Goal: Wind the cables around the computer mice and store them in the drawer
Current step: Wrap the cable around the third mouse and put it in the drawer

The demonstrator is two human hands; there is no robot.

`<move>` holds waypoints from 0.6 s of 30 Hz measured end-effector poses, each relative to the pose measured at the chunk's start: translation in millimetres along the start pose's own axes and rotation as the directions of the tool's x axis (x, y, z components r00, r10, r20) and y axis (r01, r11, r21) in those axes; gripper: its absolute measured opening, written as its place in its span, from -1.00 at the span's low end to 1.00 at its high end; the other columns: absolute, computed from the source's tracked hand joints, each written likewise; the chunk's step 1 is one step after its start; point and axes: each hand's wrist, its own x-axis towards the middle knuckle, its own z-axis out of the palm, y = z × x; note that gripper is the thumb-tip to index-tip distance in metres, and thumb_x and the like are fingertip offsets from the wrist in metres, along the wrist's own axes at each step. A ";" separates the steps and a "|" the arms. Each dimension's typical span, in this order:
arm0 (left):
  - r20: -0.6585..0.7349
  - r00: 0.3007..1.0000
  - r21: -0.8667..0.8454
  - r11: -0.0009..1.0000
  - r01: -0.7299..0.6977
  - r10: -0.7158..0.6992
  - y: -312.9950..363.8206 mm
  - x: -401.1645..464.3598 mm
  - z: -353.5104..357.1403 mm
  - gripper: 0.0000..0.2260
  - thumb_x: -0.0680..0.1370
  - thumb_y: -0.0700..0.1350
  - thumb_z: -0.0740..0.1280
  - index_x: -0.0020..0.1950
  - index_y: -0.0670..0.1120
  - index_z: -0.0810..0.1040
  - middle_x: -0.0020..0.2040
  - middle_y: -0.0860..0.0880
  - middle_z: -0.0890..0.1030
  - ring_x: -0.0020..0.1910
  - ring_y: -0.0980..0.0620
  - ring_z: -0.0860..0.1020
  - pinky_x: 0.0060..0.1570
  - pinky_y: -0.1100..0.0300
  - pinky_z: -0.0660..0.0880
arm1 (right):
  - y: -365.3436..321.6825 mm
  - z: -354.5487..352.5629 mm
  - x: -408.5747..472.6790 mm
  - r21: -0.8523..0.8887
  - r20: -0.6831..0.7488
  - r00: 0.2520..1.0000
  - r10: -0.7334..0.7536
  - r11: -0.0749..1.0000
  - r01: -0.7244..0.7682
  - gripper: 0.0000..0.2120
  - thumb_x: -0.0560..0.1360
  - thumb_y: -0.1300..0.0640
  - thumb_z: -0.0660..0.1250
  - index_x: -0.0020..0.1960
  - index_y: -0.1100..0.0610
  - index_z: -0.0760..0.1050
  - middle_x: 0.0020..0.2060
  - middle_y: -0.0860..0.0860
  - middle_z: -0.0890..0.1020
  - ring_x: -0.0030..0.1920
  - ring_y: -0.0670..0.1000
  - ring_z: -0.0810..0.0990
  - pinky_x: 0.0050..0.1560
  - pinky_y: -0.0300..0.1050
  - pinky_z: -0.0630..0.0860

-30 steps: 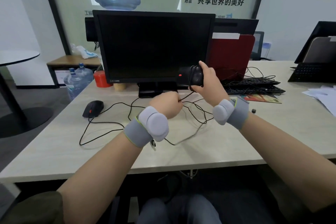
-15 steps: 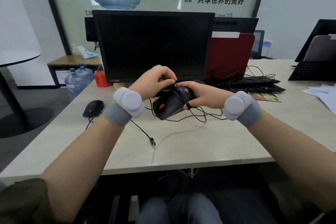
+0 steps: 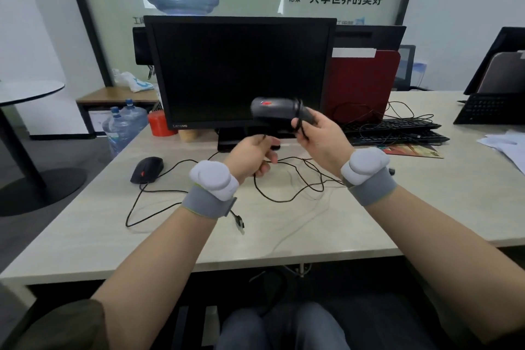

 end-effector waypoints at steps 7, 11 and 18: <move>-0.072 0.962 0.798 0.593 -0.104 0.265 14.2 -2.1 7.9 -0.74 0.59 -0.07 0.11 0.04 -0.10 0.57 -0.10 -0.07 0.61 -0.15 -0.08 0.55 -0.14 0.10 0.46 | -6.5 -14.7 1.4 -0.759 -0.047 0.982 -0.184 0.645 0.084 -0.42 0.37 0.22 0.46 0.31 0.16 0.29 0.13 0.05 0.50 0.14 0.04 0.52 0.20 -0.10 0.47; -0.011 0.930 0.935 0.332 -0.121 0.368 26.4 -3.2 5.7 -0.76 0.57 -0.05 0.12 -0.01 -0.03 0.59 -0.13 -0.04 0.58 -0.14 -0.12 0.54 -0.21 0.15 0.38 | -10.4 -7.4 -2.5 -0.870 0.099 0.963 -0.251 0.448 0.206 -0.41 0.36 0.23 0.44 0.32 0.12 0.29 0.21 0.07 0.48 0.13 0.02 0.49 0.15 -0.16 0.44; 0.081 0.934 0.847 0.470 -0.248 0.348 47.0 2.4 -25.7 -0.85 0.46 0.03 0.35 -0.08 -0.02 0.51 -0.16 0.04 0.57 -0.17 0.03 0.54 -0.12 0.13 0.53 | -25.2 -5.6 -4.2 -0.914 0.235 0.971 -0.053 0.329 0.239 -0.42 0.40 0.17 0.42 0.35 0.06 0.28 0.17 0.04 0.51 0.09 0.00 0.52 0.14 -0.14 0.47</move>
